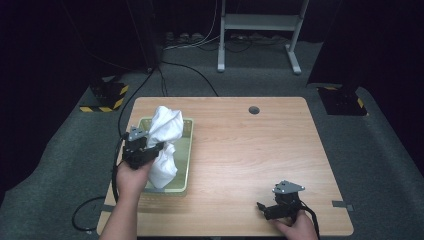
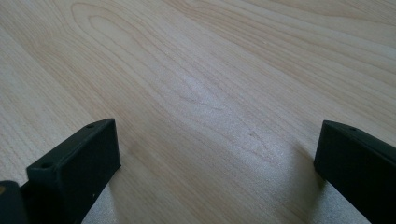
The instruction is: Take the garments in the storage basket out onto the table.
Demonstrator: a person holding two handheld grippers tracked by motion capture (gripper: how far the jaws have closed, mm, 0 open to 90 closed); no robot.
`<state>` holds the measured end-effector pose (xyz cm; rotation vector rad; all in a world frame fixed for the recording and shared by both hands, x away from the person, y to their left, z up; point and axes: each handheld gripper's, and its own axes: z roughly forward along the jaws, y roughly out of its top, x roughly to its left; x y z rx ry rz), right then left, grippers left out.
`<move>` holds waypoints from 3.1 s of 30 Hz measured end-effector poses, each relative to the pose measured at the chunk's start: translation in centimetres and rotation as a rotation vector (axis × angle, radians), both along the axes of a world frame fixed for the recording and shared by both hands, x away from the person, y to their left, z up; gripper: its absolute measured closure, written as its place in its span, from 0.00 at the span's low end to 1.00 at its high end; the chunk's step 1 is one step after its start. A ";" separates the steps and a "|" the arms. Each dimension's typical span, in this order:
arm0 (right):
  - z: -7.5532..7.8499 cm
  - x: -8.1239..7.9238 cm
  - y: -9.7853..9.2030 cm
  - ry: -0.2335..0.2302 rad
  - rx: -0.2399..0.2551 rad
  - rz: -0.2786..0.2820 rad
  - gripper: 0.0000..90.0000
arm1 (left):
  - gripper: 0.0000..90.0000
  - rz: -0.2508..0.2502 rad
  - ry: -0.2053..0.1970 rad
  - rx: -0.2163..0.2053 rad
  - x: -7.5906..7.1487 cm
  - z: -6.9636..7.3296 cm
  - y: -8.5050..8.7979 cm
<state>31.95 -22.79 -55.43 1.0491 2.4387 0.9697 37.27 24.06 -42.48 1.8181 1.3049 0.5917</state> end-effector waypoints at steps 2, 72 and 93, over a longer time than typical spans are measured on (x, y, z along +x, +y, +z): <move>0.0 0.0 0.0 0.000 0.000 0.000 0.00 | 0.70 -0.004 -0.012 -0.008 -0.2 0.2 0.0; 0.0 0.0 0.0 0.001 0.001 0.000 0.00 | 0.70 -0.171 -0.285 -0.120 -3.5 6.3 -11.1; 0.0 0.0 0.0 0.001 -0.001 0.000 0.00 | 0.70 -0.204 -0.281 -0.117 -2.7 4.7 -15.8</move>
